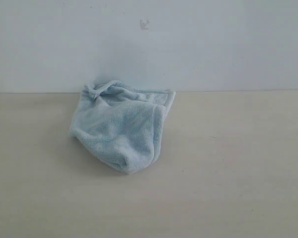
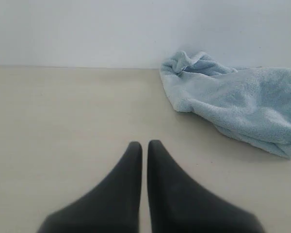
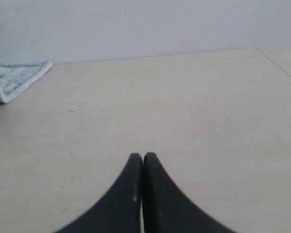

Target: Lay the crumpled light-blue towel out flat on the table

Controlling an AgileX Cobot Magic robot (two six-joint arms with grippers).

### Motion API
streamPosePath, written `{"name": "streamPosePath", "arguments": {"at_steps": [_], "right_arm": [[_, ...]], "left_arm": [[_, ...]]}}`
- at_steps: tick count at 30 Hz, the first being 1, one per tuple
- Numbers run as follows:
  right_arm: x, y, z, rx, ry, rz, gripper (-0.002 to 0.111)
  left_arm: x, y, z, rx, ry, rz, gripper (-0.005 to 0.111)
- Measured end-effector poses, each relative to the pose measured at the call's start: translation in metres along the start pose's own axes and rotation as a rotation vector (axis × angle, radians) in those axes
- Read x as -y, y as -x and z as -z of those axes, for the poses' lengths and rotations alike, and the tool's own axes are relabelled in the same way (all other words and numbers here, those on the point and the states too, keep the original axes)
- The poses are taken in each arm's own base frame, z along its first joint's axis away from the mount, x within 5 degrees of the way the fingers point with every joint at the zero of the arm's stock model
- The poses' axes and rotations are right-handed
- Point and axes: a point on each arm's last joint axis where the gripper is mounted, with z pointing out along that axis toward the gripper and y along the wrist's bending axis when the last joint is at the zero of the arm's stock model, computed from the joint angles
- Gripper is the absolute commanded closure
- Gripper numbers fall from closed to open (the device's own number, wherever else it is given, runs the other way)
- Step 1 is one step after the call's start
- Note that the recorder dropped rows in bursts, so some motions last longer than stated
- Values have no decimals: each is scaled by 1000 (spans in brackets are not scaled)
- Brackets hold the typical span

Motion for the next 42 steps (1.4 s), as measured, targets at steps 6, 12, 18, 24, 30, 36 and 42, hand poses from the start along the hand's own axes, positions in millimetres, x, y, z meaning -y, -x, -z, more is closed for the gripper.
{"name": "streamPosePath", "arguments": {"at_steps": [6, 12, 18, 24, 30, 36, 42], "right_arm": [[3, 1, 0, 6, -38, 256, 109], [4, 1, 0, 7, -51, 370, 109], [5, 1, 0, 6, -52, 421, 109], [5, 2, 0, 4, -56, 489, 109], [3, 13, 1, 121, -89, 812, 109], [-18, 42, 13, 548, -30, 891, 109], [-36, 63, 37, 943, 135, 699, 109]], "left_arm": [[0, 0, 0, 0, 0, 0, 103], [0, 0, 0, 0, 0, 0, 103], [0, 0, 0, 0, 0, 0, 103], [0, 0, 0, 0, 0, 0, 103], [0, 0, 0, 0, 0, 0, 103], [0, 0, 0, 0, 0, 0, 103], [0, 0, 0, 0, 0, 0, 103]]}}
